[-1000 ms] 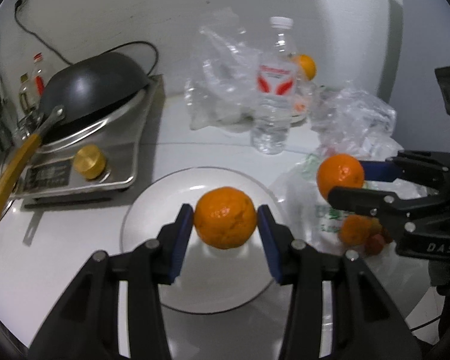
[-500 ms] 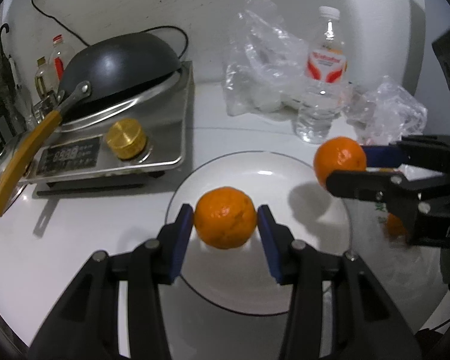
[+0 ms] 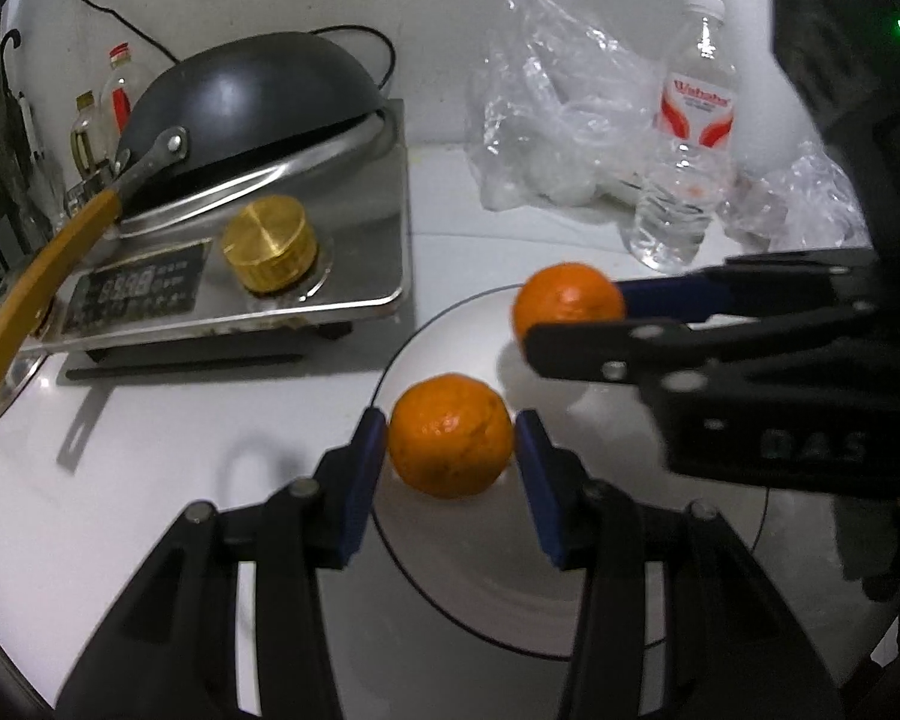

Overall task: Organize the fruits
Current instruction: 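Carry both held oranges over the white plate, then open the right tool onto the plate while the left tool releases its orange beside it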

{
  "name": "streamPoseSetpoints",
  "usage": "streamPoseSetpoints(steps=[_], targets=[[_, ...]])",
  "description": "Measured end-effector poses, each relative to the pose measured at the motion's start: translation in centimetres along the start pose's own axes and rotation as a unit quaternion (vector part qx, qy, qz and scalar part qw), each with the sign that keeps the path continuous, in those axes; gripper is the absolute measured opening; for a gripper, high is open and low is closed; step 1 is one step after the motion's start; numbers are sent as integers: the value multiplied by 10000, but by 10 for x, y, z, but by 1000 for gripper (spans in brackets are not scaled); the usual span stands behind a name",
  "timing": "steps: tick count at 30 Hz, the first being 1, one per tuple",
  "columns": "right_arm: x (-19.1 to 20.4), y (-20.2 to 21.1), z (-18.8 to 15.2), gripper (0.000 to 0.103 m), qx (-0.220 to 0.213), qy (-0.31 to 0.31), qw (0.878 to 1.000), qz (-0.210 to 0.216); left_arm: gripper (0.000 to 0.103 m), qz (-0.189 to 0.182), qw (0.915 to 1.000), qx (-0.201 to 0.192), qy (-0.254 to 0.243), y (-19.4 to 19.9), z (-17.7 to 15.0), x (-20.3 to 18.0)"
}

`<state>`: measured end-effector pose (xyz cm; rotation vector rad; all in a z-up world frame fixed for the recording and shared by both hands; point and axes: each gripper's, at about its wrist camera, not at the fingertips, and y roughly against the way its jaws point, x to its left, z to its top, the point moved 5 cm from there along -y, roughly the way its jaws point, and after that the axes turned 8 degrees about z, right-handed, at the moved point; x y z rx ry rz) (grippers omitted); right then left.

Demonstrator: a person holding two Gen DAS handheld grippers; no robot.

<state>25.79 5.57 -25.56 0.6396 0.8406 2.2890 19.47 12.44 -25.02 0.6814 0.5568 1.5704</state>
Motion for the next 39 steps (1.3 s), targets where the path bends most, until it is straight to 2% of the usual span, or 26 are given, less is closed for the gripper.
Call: streamPoseSetpoints(steps=[11, 18, 22, 24, 39], targets=[[-5, -23, -2, 46, 201, -158, 9997, 48, 46, -85, 9999, 60, 6, -6, -2, 2], [-4, -20, 1, 46, 140, -115, 9998, -10, 47, -44, 9999, 100, 14, -5, -1, 1], [0, -11, 2, 46, 85, -56, 9999, -54, 47, -39, 10000, 10, 48, 2, 0, 1], [1, -4, 1, 46, 48, -51, 9999, -76, 52, -22, 10000, -37, 67, 5, 2, 1], [-5, 69, -17, 46, -410, -160, 9984, -349, 52, 0, 9995, -307, 4, 50, 9, -17]])
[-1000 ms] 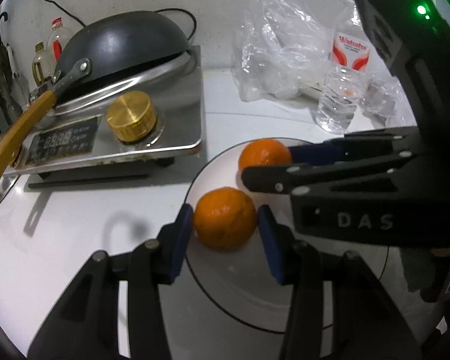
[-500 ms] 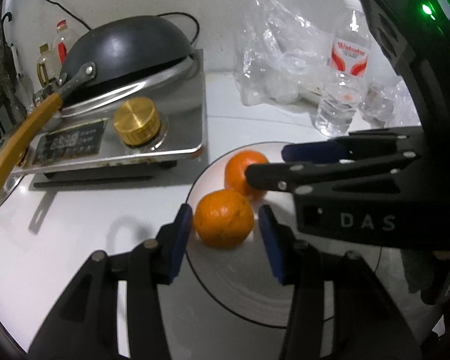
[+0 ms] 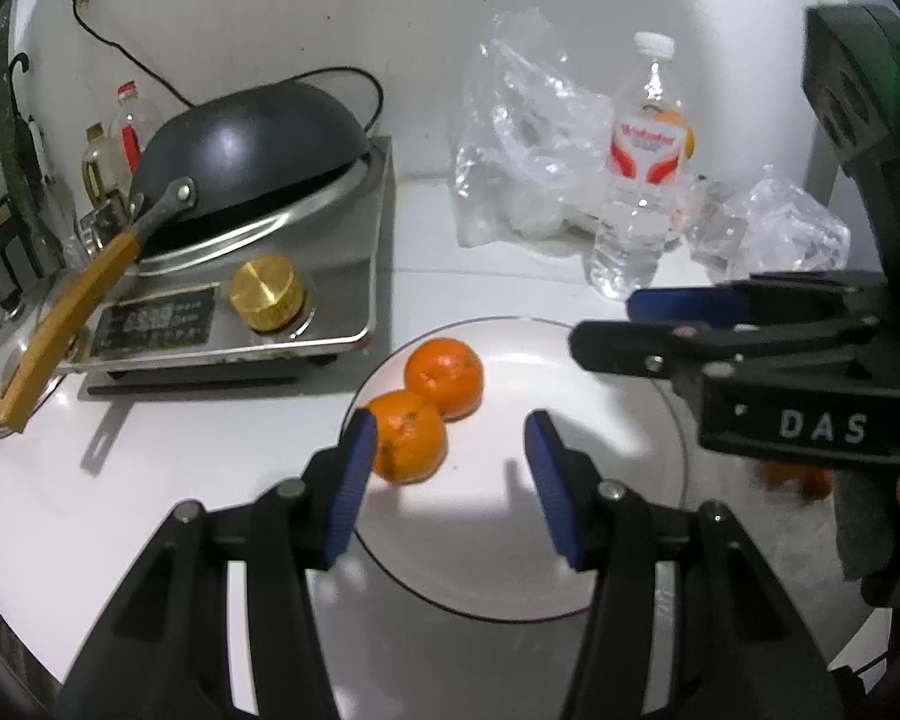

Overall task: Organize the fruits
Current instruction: 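Open the right tool onto the plate while the left tool releases its orange beside it, then move both open tools back to the fruit pile on the bag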

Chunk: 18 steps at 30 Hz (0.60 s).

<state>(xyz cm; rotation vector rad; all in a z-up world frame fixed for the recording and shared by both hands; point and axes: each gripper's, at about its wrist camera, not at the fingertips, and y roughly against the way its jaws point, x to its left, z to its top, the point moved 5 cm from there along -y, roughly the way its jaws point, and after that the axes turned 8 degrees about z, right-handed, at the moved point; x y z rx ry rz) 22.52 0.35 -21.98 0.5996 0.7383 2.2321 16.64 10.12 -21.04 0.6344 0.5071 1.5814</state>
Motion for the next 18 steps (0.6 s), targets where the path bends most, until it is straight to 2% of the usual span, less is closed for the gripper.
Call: streamPoseSetpoints(steps=[8, 11, 18], targets=[[-11, 40, -12, 46, -257, -83, 9995, -161, 54, 2, 9999, -136, 13, 24, 2, -12], [-16, 53, -17, 46, -336, -120, 9991, -213, 60, -37, 9997, -229, -46, 34, 3, -21], [-23, 83, -28, 46, -482, -123, 9981, -351, 61, -154, 9991, -388, -120, 54, 7, -40]])
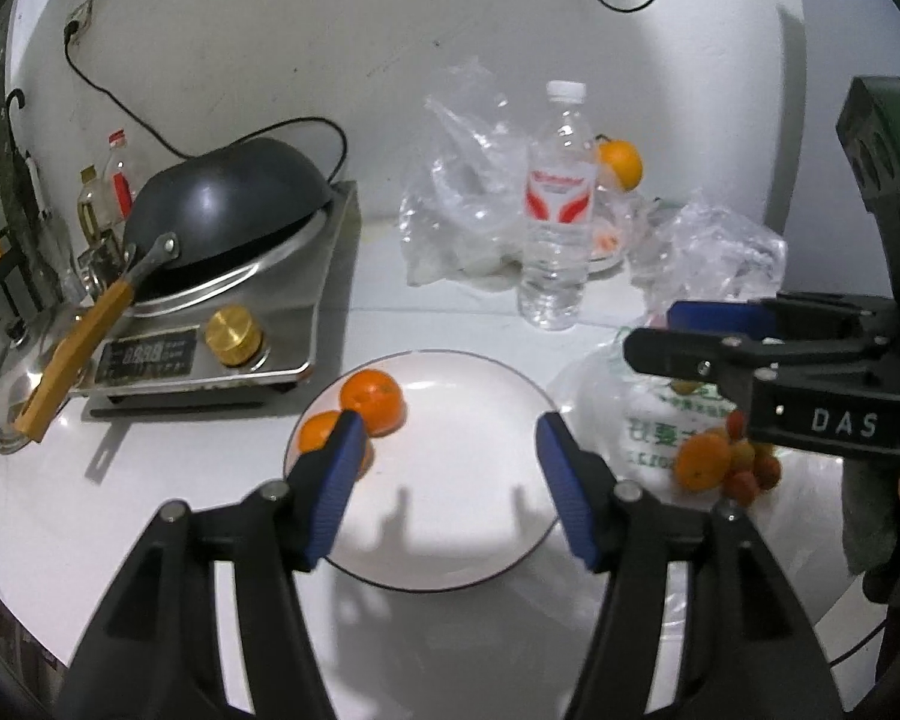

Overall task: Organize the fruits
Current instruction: 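Move both open tools back to the fruit pile on the bag, then grasp an orange with the left tool while the right tool grasps a red tomato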

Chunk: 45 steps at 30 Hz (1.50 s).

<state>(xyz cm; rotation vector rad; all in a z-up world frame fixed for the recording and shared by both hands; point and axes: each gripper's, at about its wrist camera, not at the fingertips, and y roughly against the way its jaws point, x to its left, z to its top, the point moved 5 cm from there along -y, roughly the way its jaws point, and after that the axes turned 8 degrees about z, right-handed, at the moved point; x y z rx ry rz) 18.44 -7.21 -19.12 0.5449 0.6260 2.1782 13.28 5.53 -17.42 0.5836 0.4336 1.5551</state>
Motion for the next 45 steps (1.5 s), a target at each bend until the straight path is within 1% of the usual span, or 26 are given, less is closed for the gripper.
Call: streamPoseSetpoints(steps=[4, 7, 16, 21, 22, 23, 24, 27, 33, 40, 42, 45], targets=[[-7, 15, -5, 46, -75, -19, 9999, -65, 61, -70, 10000, -2, 47, 7, 2, -11], [-12, 29, -10, 46, -138, -27, 9998, -119, 61, -137, 9999, -84, 52, 15, 4, -22], [-48, 63, -34, 47, -259, -256, 9988, -341, 62, -375, 9992, 14, -135, 19, -1, -61], [-66, 73, -46, 46, -244, -378, 9981, -422, 62, -483, 9986, 78, -196, 17, -4, -80], [-69, 75, -48, 46, -242, -401, 9980, -435, 63, -504, 9985, 82, -217, 17, -5, -83], [-72, 76, -51, 46, -242, -423, 9978, -446, 67, -527, 9983, 91, -248, 17, -6, -88], [-76, 77, -53, 47, -239, -443, 9977, -457, 71, -544, 9981, 101, -268, 15, -6, -91], [-85, 79, -59, 46, -226, -508, 9972, -494, 72, -612, 9974, 146, -336, 11, -6, -101], [-104, 79, -70, 46, -176, -625, 9967, -489, 72, -622, 9967, 237, -466, 1, -5, -115], [-115, 69, -80, 46, -46, -670, 9972, -327, 72, -658, 9952, 415, -587, -14, -10, -132], [-116, 64, -82, 40, 31, -652, 9975, -277, 72, -713, 9943, 465, -646, -21, -12, -137], [-118, 55, -85, 37, 116, -679, 9974, -202, 72, -719, 9931, 599, -702, -32, -17, -143]])
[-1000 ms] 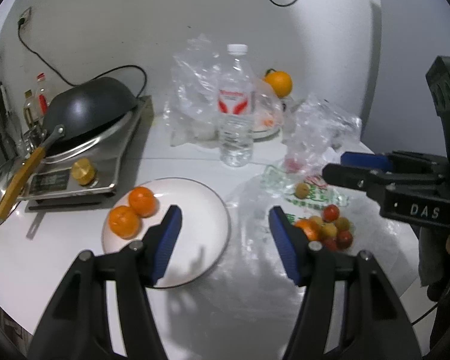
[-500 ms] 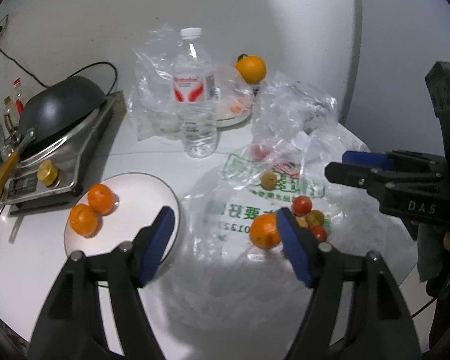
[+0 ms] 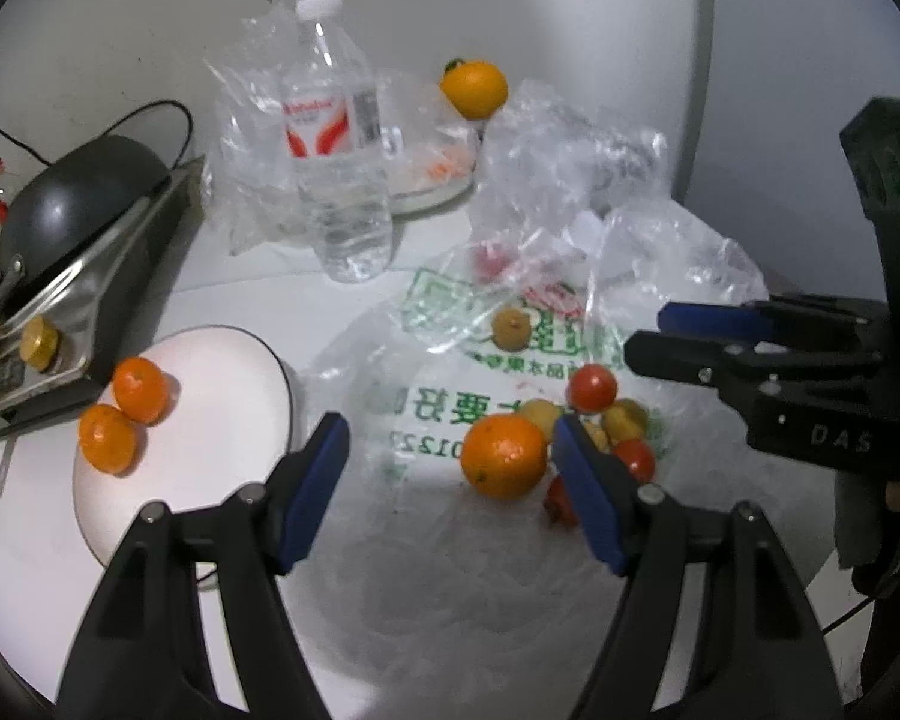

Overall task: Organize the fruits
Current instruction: 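Grasp an orange with the left tool while the right tool grasps a red tomato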

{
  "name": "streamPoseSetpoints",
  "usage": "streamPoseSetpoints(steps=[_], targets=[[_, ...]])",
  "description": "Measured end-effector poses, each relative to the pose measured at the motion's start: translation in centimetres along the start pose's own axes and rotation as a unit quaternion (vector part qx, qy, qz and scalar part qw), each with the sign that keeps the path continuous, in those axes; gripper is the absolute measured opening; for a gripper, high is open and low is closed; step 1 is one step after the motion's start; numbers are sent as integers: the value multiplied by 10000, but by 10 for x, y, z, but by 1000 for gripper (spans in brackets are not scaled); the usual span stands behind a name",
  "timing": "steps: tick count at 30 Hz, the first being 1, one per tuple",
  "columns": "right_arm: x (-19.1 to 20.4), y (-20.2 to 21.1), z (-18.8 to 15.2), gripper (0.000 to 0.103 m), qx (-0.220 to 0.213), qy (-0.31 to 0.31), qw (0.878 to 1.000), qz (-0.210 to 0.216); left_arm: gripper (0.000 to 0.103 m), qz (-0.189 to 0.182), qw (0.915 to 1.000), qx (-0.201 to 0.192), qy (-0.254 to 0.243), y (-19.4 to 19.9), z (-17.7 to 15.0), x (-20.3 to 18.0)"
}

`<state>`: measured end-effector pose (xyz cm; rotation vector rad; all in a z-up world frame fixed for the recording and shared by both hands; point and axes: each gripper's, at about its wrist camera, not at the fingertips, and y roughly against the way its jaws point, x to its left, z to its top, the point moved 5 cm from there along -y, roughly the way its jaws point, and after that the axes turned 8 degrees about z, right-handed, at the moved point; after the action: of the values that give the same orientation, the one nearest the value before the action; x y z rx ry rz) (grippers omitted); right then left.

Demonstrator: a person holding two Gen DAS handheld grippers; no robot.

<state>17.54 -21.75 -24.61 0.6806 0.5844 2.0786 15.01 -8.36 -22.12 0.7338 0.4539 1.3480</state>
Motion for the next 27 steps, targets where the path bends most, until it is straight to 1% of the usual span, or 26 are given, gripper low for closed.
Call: streamPoseSetpoints(steps=[10, 17, 20, 25, 27], targets=[[-7, -21, -3, 37, 276, -24, 9996, 64, 71, -100, 9998, 170, -61, -25, -1, -9], [-11, -35, -6, 37, 430, -84, 9990, 70, 71, -139, 9994, 260, -179, -34, -4, -12], [-12, -40, -8, 37, 499, -109, 9987, 66, 70, -246, 9990, 307, -200, -37, -5, -12], [-14, -47, -10, 36, 609, -114, 9981, 39, 63, -393, 9981, 404, -252, -43, -8, -17], [-13, -49, -10, 32, 649, -93, 9978, 23, 55, -413, 9977, 460, -285, -46, -10, -19]])
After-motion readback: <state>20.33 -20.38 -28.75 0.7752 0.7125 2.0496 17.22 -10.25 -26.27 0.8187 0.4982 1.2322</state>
